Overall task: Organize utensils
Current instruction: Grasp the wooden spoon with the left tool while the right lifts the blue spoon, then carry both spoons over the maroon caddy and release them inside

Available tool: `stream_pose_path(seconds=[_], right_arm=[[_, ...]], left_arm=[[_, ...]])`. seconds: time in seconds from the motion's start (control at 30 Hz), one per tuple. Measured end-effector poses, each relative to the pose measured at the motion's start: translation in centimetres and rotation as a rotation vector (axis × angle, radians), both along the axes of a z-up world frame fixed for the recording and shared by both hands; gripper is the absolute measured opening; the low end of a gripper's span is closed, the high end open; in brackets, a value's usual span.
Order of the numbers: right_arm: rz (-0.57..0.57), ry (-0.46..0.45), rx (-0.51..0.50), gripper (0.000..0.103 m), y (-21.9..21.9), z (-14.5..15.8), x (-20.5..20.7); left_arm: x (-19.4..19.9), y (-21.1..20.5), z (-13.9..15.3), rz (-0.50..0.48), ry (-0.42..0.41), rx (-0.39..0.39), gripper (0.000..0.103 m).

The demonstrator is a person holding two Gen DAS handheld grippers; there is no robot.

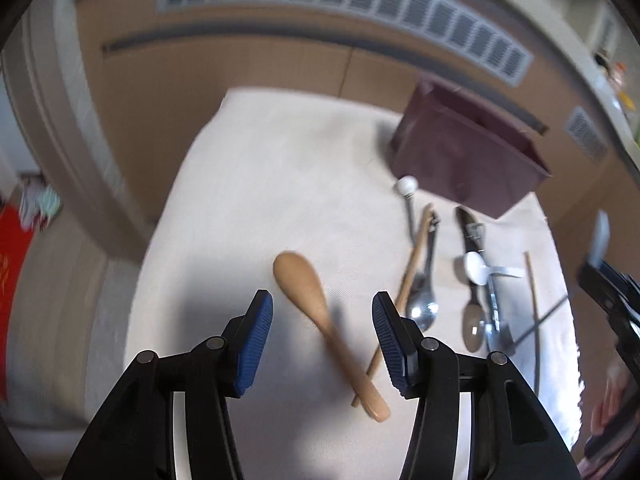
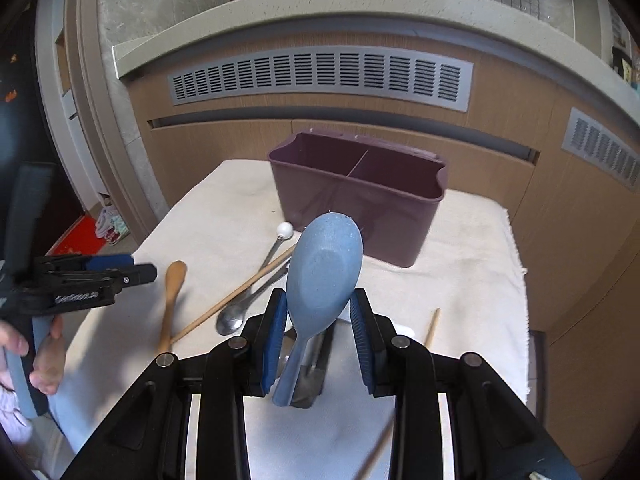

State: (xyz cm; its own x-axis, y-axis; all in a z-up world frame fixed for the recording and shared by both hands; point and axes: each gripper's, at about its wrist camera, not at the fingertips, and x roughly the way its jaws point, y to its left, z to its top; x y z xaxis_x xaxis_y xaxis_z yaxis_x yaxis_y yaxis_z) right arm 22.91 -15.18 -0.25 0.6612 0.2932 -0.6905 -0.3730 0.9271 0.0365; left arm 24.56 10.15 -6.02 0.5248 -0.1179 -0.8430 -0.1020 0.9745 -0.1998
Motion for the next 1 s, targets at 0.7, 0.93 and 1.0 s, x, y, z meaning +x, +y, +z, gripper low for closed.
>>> stream_pose_path(seconds=[0.7, 0.93, 1.0], right_arm=[[-0.011, -0.018, 0.045, 0.029, -1.9, 0.8, -0.5], [-0.022, -0.185, 0.034, 0.029, -2.0, 7.5, -0.4], [-0.046, -0.283, 0.018, 0.029, -2.3, 11.3, 0.7]], left_arm=[[-2.7, -4.8, 4.4, -0.094, -0.350, 0.111, 0.032], [-2.1, -6.9, 14.5, -0.223, -0.583, 0.056, 0.030], [-0.5, -7.1, 18.3, -0.255, -0.647, 0.041, 0.030]])
